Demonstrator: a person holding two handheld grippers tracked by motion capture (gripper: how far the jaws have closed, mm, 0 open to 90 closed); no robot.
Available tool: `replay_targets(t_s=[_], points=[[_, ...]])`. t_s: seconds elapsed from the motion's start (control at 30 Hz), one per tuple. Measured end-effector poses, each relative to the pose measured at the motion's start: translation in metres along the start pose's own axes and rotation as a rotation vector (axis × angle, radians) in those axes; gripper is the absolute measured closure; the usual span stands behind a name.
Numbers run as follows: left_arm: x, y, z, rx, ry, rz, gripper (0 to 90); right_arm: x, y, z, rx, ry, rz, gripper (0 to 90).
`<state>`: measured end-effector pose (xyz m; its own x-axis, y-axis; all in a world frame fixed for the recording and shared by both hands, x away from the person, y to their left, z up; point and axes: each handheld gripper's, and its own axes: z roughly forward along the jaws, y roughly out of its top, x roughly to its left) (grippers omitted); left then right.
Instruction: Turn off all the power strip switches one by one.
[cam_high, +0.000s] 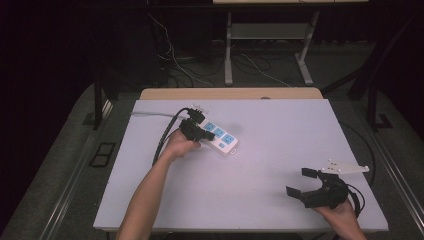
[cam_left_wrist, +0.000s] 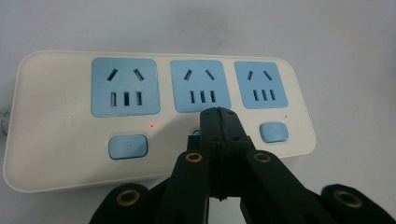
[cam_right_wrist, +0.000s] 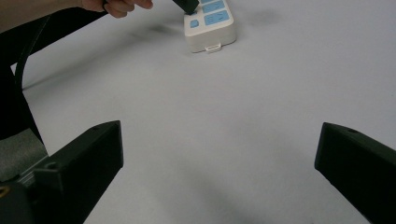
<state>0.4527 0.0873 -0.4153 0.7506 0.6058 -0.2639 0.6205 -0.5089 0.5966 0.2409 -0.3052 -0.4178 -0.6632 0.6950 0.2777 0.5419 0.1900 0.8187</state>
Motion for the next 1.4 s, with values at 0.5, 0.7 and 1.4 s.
replay_targets(t_s=[0.5,0.7,1.4], points=[[-0.005,0.010,-0.017,-0.033,0.049,0.024,89.3,-0.001,0.000,-0.001,-0.005,-0.001,0.008,0.9],[0.003,0.011,-0.026,-0.057,0.057,0.007,89.3,-0.002,0.000,0.000,-0.004,-0.002,0.010,1.0],[0.026,0.006,-0.034,-0.078,0.109,-0.036,89.2,-0.001,-0.001,0.000,-0.002,-0.005,0.010,1.0]])
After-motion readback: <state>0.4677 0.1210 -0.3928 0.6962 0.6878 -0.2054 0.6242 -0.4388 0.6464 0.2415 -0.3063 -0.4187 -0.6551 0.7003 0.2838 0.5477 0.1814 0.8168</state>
